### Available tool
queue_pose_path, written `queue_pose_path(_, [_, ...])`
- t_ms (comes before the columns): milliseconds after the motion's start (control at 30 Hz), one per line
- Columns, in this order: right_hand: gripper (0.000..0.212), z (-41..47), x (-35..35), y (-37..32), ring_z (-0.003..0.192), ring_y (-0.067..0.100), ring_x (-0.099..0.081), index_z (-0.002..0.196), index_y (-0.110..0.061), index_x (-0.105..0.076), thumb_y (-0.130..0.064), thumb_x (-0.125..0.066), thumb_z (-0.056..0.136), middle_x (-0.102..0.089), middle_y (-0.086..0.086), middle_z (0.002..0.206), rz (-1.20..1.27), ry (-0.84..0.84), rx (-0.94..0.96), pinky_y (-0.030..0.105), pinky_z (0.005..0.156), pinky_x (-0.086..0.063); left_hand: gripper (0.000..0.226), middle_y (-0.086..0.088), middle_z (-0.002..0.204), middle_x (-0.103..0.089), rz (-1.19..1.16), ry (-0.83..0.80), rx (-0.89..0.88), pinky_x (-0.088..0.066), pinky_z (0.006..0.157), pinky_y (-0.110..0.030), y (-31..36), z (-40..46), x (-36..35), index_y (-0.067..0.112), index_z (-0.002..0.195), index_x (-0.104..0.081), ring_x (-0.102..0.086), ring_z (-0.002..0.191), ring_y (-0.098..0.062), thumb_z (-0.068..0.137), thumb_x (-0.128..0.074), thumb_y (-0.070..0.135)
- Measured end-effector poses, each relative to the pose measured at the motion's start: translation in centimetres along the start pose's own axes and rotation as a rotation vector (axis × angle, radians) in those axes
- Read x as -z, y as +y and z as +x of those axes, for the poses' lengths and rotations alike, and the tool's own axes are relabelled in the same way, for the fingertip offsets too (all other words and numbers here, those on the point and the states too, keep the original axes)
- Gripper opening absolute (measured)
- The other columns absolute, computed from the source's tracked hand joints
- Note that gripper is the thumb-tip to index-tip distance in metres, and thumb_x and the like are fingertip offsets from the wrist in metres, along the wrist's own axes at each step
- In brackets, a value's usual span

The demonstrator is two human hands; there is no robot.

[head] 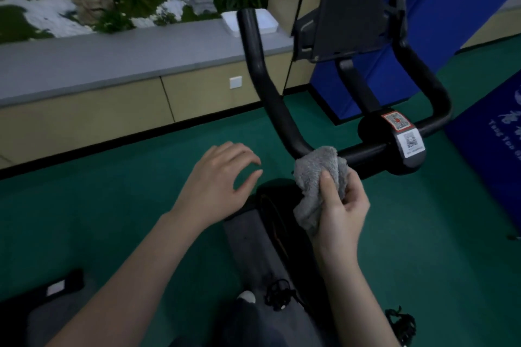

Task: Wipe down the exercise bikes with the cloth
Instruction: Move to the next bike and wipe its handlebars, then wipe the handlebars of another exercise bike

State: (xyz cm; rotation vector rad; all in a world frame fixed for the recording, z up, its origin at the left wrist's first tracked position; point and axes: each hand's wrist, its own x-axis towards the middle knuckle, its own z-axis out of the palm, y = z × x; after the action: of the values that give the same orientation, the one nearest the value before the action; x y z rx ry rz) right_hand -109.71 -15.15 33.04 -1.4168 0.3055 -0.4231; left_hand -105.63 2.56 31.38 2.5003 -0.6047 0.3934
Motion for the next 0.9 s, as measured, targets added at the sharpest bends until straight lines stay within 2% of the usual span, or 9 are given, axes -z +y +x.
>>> queue_pose_path(100, [0.020,-0.9,-2.1,-0.2,0.077,0.003,-0.063,0.092,-0.019,-0.063,-0.002,-0.054,0.094,-0.066,-0.005,0.083,0.004,-0.073,-0.009,0.015,0.067,-0.048,0.030,0.006,0.100,-0.064,0.040,-0.028,0.090,-0.045,0.082,-0.032,-1.2,-2.9,1.4,0.016,0.100,-0.065,-0.058,0.094,-0.014,0.093,-0.046,0.038])
queue_pose_path(533, [0.007,-15.1,-9.3,1.0,0.077,0.010,-0.062,0.094,-0.006,-0.061,-0.005,-0.054,0.094,-0.063,0.002,0.083,-0.093,-0.526,-0.120,0.024,0.068,-0.050,0.048,0.007,0.106,-0.067,0.272,-0.108,0.571,-0.045,0.084,-0.036,-3.0,-24.0,9.5,0.018,0.107,-0.066,-0.062,0.097,-0.018,0.091,-0.036,0.052])
queue_pose_path(700, [0.010,-22.4,-11.7,0.6,0.073,0.008,-0.061,0.090,-0.009,-0.061,-0.005,-0.054,0.095,-0.063,-0.001,0.080,-0.098,-0.732,-0.149,0.023,0.065,-0.049,0.047,0.009,0.106,-0.068,0.329,-0.005,0.733,-0.036,0.091,-0.031,-1.3,-33.0,12.6,0.021,0.105,-0.068,-0.061,0.101,-0.016,0.090,-0.039,0.055])
queue_pose_path(900, [0.011,-29.8,-15.2,0.3,0.078,0.008,-0.064,0.094,-0.014,-0.064,-0.008,-0.055,0.094,-0.067,-0.002,0.085,-0.129,-1.037,-0.147,0.021,0.067,-0.049,0.060,0.008,0.123,-0.063,0.371,0.061,1.009,-0.037,0.098,-0.035,1.2,-41.1,15.5,0.022,0.117,-0.064,-0.057,0.115,-0.016,0.087,-0.029,0.062])
